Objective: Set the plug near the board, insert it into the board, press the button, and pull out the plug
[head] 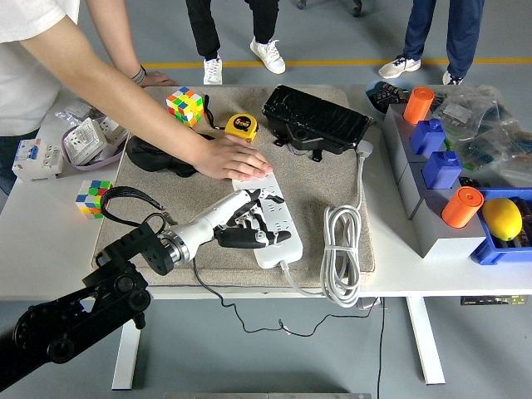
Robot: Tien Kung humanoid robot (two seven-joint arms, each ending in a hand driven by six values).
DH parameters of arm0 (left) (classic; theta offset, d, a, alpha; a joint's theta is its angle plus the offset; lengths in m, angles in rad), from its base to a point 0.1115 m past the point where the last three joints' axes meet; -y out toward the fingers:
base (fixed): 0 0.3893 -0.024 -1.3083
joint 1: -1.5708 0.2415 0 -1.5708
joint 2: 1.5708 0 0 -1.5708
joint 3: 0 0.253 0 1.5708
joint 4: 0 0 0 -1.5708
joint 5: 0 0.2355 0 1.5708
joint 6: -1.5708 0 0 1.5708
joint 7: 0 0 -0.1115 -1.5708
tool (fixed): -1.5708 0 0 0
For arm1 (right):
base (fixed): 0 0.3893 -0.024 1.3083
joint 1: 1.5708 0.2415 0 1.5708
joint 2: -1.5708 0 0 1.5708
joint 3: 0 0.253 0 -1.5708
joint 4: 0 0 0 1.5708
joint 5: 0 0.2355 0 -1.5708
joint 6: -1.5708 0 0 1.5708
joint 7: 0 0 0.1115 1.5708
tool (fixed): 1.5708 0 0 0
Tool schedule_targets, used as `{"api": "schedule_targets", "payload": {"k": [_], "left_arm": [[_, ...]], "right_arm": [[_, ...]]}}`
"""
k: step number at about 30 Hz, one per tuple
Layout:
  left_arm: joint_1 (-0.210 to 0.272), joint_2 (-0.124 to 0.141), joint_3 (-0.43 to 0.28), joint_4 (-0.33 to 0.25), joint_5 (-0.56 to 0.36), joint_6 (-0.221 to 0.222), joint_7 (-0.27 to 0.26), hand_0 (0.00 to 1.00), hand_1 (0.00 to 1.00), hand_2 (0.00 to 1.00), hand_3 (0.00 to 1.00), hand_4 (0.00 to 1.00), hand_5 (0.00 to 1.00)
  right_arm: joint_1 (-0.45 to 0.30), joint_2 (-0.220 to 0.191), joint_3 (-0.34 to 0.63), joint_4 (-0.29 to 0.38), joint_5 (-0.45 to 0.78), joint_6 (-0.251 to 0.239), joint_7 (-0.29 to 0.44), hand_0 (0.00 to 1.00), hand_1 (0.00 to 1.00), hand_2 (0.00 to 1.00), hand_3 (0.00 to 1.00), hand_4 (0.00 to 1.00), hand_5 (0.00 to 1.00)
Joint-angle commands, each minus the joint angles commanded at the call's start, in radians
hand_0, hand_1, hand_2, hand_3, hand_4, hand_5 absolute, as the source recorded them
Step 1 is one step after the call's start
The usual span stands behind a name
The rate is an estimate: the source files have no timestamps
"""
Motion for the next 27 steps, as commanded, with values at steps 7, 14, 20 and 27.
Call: {"api": "schedule_targets", "payload": {"k": [7, 14, 20, 27], "left_arm": [[0.027, -0.015, -0.035, 0.074, -0.164, 0.092, -0.158, 0.535, 0.635, 0.635, 0.712, 0.921, 0.691], [0.054, -0.018, -0.048, 0.118, -0.341, 0.135, -0.337, 0.745, 0.757, 0.749, 0.756, 0.916, 0.683], [0.064, -0.019, -0.056, 0.149, -0.495, 0.131, -0.48, 0.862, 0.874, 0.883, 0.857, 0.918, 0.727], [0.068, -0.011, -0.058, 0.16, -0.536, 0.131, -0.512, 0.839, 0.838, 0.838, 0.83, 0.918, 0.711]], "right_arm": [[-0.001, -0.001, 0.001, 0.0, -0.002, 0.0, 0.001, 0.607, 0.587, 0.545, 0.543, 0.815, 0.257], [0.0, -0.001, -0.002, -0.001, -0.001, 0.0, 0.001, 0.607, 0.588, 0.545, 0.544, 0.817, 0.256], [0.004, -0.002, -0.005, 0.0, 0.002, 0.001, 0.001, 0.607, 0.588, 0.545, 0.545, 0.818, 0.255], [0.003, -0.004, -0.011, 0.0, 0.004, 0.001, 0.0, 0.607, 0.588, 0.544, 0.544, 0.817, 0.257]]}}
